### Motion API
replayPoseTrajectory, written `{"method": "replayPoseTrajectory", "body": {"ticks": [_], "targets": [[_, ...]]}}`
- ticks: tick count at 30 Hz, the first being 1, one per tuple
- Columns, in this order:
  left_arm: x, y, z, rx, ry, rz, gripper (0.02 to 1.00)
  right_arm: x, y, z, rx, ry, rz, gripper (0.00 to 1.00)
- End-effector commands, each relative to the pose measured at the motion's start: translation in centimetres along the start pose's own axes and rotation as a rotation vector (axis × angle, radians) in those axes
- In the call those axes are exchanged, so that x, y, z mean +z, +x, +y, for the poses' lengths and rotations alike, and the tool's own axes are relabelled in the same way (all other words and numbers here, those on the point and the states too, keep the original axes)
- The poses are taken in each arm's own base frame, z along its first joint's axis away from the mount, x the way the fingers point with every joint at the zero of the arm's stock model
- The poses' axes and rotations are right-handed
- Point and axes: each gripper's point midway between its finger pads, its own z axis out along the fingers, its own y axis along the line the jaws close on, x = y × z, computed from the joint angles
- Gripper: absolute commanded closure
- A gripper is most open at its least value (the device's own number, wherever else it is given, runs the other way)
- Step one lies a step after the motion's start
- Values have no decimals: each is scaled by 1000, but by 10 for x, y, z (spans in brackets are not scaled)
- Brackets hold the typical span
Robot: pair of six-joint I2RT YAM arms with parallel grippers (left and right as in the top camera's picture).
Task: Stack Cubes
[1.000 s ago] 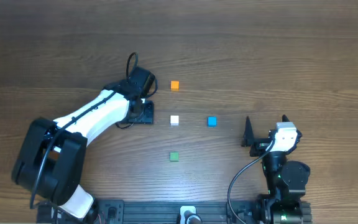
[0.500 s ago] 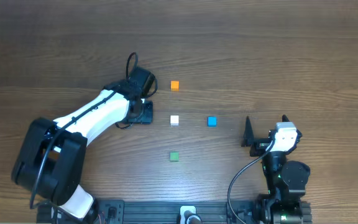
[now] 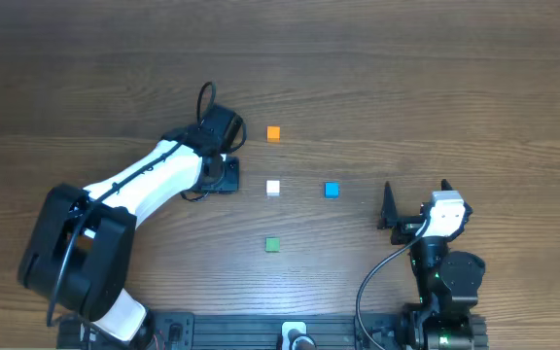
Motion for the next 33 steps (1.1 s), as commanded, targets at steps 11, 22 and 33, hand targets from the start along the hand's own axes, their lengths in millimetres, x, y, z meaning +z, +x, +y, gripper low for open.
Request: {"method": "replayPoseTrajectory", "body": {"ticks": [11,22,33], "targets": [[-74,-45,-62,-85,31,-113,978,0,2,1,-8,-2,-1,7],[-68,-19,-117,-74,50,-56,978,0,2,1,-8,-2,-1,9],[-51,-3,-126,-82,21,-6,978,0,2,1,-8,-2,-1,7]]}}
